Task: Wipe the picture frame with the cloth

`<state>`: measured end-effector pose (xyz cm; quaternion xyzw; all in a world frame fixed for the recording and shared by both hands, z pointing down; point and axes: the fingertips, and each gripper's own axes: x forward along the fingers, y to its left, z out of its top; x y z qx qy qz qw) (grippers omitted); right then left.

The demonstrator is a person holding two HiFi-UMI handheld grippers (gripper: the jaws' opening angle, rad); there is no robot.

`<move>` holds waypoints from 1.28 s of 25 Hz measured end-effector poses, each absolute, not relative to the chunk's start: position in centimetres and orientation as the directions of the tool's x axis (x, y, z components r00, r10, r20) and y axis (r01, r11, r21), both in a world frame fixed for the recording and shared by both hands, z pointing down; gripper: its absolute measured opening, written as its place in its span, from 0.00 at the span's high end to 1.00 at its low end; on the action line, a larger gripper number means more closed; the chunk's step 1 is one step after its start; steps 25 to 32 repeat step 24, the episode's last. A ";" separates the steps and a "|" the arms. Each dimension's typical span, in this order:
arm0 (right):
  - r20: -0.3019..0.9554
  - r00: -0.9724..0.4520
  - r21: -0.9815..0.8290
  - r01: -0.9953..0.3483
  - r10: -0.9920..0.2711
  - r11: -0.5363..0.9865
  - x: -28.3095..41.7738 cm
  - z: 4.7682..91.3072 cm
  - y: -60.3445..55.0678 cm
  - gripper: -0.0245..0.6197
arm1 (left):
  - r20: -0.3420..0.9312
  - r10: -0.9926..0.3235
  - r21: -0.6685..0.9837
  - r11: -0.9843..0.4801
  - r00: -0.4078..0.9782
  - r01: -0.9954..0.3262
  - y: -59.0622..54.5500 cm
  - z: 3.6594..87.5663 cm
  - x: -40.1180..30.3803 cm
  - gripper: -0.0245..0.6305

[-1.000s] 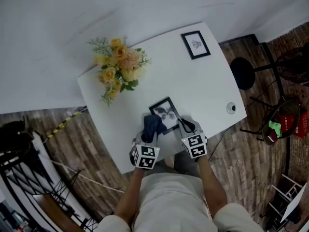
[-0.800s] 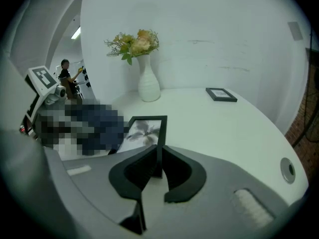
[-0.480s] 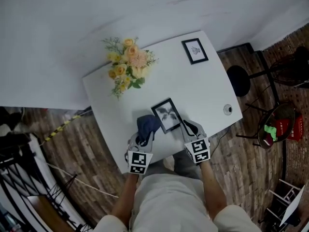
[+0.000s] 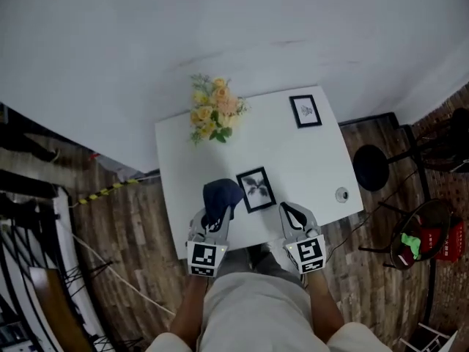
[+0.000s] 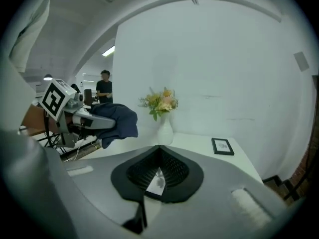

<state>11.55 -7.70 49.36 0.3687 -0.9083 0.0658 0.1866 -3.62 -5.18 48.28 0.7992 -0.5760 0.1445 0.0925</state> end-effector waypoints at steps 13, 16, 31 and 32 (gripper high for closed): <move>0.233 -0.765 0.051 -0.606 -0.600 0.794 11.6 42.2 -6.1 0.96 | 0.179 -0.965 -0.113 -0.216 0.194 -0.970 -2.0 40.8 -2.5 0.84; 0.224 -0.767 0.070 -0.603 -0.601 0.795 10.7 41.6 -6.3 0.96 | 0.175 -0.962 -0.118 -0.230 0.207 -0.966 -2.0 40.6 -2.8 0.84; 0.229 -0.738 0.081 -0.635 -0.634 0.768 7.9 40.9 -7.4 0.96 | 0.168 -0.944 -0.098 -0.301 0.283 -0.949 -3.5 40.8 -4.7 0.84; 0.229 -0.738 0.081 -0.635 -0.634 0.768 7.9 40.9 -7.4 0.96 | 0.168 -0.944 -0.098 -0.301 0.283 -0.949 -3.5 40.8 -4.7 0.84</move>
